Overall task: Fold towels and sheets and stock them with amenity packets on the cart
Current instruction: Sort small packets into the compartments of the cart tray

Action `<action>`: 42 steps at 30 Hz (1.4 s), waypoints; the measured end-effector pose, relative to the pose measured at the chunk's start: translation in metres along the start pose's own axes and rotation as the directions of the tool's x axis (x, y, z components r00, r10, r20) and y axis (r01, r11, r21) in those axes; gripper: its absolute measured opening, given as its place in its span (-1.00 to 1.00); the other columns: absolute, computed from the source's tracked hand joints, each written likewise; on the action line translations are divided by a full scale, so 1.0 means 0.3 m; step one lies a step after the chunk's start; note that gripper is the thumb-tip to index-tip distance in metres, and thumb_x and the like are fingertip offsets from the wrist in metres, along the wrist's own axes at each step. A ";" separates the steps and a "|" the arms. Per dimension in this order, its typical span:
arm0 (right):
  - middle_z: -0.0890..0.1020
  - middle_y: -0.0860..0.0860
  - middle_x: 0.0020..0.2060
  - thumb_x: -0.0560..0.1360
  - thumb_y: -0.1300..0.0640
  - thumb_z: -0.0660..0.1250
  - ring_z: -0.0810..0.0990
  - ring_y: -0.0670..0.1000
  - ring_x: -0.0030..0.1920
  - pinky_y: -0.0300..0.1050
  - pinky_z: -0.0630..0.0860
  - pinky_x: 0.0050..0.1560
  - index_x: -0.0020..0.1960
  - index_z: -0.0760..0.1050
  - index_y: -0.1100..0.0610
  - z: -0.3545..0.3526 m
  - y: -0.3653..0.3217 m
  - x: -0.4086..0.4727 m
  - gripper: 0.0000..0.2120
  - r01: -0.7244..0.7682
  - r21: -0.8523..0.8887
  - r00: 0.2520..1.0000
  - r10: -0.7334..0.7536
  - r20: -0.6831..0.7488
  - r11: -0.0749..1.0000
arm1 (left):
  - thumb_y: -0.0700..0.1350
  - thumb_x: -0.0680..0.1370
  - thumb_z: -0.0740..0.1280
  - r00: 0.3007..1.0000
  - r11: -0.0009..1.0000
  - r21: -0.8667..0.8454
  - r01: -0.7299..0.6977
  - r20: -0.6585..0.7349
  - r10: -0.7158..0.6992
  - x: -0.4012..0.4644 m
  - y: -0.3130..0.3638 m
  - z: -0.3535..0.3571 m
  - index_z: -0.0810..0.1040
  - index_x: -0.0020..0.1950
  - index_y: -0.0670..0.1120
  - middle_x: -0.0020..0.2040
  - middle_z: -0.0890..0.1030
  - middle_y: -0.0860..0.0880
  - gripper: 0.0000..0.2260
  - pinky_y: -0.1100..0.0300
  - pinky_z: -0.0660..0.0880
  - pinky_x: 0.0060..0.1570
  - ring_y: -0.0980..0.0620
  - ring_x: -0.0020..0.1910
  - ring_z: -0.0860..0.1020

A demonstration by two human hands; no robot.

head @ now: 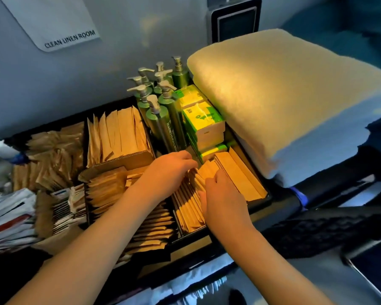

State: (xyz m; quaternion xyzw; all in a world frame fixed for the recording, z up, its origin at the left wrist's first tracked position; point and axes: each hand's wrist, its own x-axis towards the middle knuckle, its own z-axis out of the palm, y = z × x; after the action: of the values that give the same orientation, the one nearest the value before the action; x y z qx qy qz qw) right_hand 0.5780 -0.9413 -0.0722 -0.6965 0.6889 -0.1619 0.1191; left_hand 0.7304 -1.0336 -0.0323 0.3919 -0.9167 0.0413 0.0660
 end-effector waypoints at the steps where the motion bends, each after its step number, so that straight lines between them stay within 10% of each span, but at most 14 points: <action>1: 0.44 0.03 0.19 0.61 0.03 0.38 0.52 -0.01 0.06 -0.22 0.49 -0.15 0.26 0.48 0.07 0.005 -0.006 0.004 -0.74 -0.004 0.015 1.000 0.004 0.004 1.000 | -0.25 0.55 0.40 1.000 1.000 -0.006 -0.001 0.001 0.001 0.005 -0.008 0.017 0.61 0.30 0.08 0.26 0.58 0.03 -0.63 0.09 0.60 0.09 -0.02 0.19 0.61; 10: 0.42 0.00 0.15 0.66 0.02 0.26 0.47 0.00 0.07 -0.18 0.40 -0.22 0.22 0.43 0.04 -0.019 0.008 0.001 -0.83 -0.019 -0.012 1.000 0.019 -0.005 1.000 | -0.24 0.51 0.43 0.994 0.994 -0.093 -0.058 -0.102 0.048 0.023 -0.030 0.046 0.68 0.18 0.01 0.09 0.64 0.01 -0.72 0.10 0.62 0.02 -0.01 0.09 0.62; 21: 0.36 0.10 0.29 0.56 0.18 0.38 0.46 0.07 0.18 -0.16 0.45 0.00 0.43 0.28 0.13 0.029 -0.059 0.008 -0.50 -0.003 0.058 0.985 -0.007 0.170 0.998 | -0.28 0.53 0.37 0.990 0.998 -0.025 -0.059 0.124 0.061 0.042 -0.074 0.067 0.66 0.22 0.03 0.14 0.65 0.05 -0.67 0.12 0.54 0.18 -0.01 0.20 0.57; 28: 0.42 0.11 0.25 0.59 0.20 0.32 0.49 0.10 0.17 -0.06 0.48 0.04 0.32 0.41 0.15 0.002 -0.023 0.032 -0.69 -0.042 -0.028 0.984 0.047 0.172 0.999 | -0.19 0.60 0.30 0.971 0.993 0.058 -0.105 0.223 0.090 0.109 -0.039 0.079 0.62 0.30 0.10 0.17 0.67 0.05 -0.68 0.05 0.55 0.16 -0.01 0.18 0.57; 35: 0.46 0.00 0.08 0.56 0.23 0.39 0.33 -0.02 -0.35 -0.20 0.14 -0.44 0.00 0.53 0.06 -0.007 -0.006 0.027 -0.91 -0.110 -0.074 0.986 0.118 0.115 0.991 | -0.17 0.56 0.39 0.991 0.998 -0.065 -0.018 0.128 0.026 0.073 -0.037 0.104 0.70 0.20 0.06 0.16 0.70 0.06 -0.74 0.04 0.57 0.15 0.01 0.16 0.64; 42: 0.57 -0.01 0.01 0.62 -0.01 0.31 0.62 0.09 0.00 -0.08 0.44 -0.16 0.17 0.54 0.04 0.006 0.040 0.055 -0.82 0.028 0.010 0.995 -0.029 0.092 1.000 | -0.21 0.57 0.30 0.968 0.998 0.055 -0.004 0.249 -0.010 0.094 -0.036 0.099 0.65 0.26 0.12 0.16 0.67 0.05 -0.66 0.01 0.56 0.14 -0.05 0.20 0.58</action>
State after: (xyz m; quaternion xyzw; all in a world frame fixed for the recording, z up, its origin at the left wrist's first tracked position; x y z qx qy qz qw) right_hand 0.5676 -0.9581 -0.0776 -0.7123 0.6720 -0.1343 0.1516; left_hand 0.7162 -1.0649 -0.0570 0.3972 -0.9156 0.0168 -0.0605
